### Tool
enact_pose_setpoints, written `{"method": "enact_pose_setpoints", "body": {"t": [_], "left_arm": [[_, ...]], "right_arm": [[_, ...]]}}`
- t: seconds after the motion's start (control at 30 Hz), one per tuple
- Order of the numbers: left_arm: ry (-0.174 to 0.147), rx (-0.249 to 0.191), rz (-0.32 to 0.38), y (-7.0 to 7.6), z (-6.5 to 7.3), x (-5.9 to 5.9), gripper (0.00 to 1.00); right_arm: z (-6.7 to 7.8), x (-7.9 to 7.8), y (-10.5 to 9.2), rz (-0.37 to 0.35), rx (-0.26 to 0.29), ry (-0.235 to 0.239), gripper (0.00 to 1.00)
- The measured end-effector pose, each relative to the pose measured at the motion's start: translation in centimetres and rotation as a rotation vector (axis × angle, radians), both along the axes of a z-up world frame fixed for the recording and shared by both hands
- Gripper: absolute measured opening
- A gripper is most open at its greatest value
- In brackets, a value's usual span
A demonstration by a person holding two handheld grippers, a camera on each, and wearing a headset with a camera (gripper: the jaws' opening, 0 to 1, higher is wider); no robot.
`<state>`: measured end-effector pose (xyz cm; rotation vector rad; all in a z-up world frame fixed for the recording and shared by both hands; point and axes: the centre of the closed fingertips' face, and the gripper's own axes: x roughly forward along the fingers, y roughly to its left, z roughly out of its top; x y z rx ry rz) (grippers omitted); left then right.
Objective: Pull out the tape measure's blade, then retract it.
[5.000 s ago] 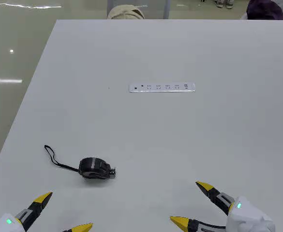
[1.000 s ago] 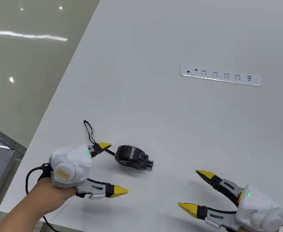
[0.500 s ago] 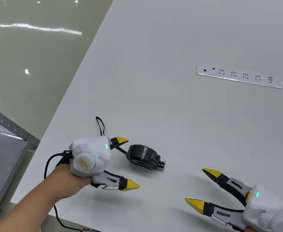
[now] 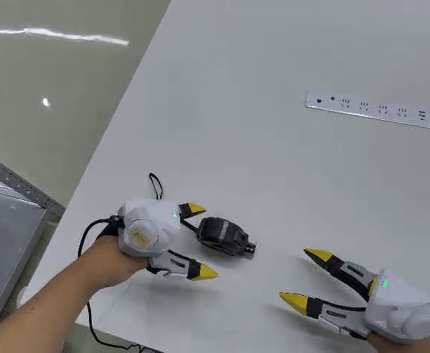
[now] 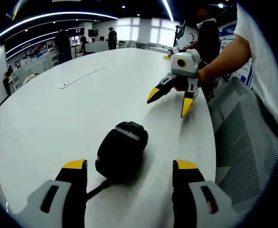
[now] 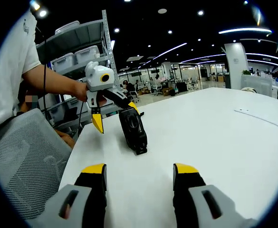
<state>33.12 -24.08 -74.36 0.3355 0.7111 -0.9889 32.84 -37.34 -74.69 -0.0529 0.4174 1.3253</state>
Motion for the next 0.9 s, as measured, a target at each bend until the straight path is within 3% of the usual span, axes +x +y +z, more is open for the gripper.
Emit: {"method": "enact_pose_setpoints", "body": {"t": [0.67, 0.9], "left_arm": [[0.025, 0.026, -0.054, -0.5, -1.2, 1.0, 0.57], [0.039, 0.020, -0.057, -0.7, -1.4, 1.3, 0.46]], "right_arm": [[-1.5, 0.7, 2.0, 0.035, -0.003, 0.013, 0.53], [-1.8, 0.6, 2.7, 0.049, 0.004, 0.020, 0.51]]}}
